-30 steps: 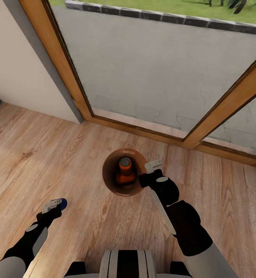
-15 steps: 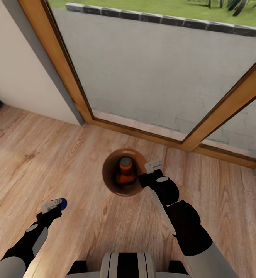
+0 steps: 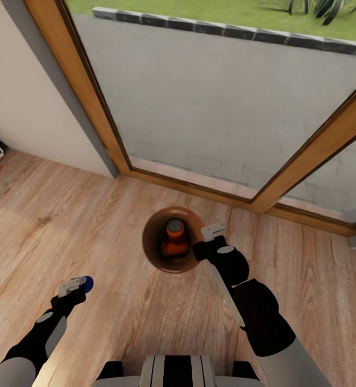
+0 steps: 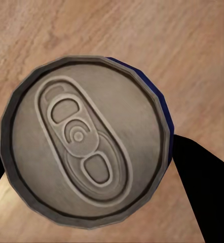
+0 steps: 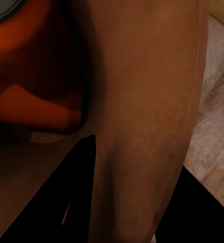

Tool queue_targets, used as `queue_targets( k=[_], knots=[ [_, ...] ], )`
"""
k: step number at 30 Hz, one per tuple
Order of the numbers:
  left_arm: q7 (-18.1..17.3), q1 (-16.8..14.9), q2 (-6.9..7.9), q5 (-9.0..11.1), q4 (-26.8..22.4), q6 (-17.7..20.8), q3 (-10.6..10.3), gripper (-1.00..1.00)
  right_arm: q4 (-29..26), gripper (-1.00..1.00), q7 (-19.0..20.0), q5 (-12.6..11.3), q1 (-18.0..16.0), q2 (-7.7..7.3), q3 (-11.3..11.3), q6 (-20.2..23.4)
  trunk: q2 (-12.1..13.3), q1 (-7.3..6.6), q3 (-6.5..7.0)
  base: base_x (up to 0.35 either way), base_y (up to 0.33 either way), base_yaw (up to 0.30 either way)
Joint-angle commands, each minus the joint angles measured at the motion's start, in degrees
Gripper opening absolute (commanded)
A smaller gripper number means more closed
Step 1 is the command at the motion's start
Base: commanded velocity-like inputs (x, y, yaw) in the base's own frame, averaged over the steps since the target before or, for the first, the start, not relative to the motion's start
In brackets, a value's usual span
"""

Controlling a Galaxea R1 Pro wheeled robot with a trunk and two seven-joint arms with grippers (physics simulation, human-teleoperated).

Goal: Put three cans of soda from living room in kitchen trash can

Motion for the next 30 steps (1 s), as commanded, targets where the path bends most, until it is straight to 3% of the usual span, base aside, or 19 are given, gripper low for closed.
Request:
queue_targets(
  k=[1,11,30],
  knots=[
    [0.00,0.01,0.00,0.00,0.01,0.00,0.00,-1.00,-0.01,-1.00,0.00,-0.70,-0.01,0.01,0.04,-0.10,0.42,-0.23,0.19,0.000,0.000,0.000],
    [-0.01,0.00,0.01,0.00,0.01,0.00,0.00,-1.00,-0.01,-1.00,0.00,-0.70,-0.01,0.01,0.07,-0.10,4.43,-2.43,2.09,0.000,0.000,0.000],
    [-0.01,0.00,0.01,0.00,0.01,0.00,0.00,-1.00,-0.01,-1.00,0.00,-0.70,-0.01,-0.03,0.08,-0.10,12.05,-6.60,7.20,0.000,0.000,0.000]
  ],
)
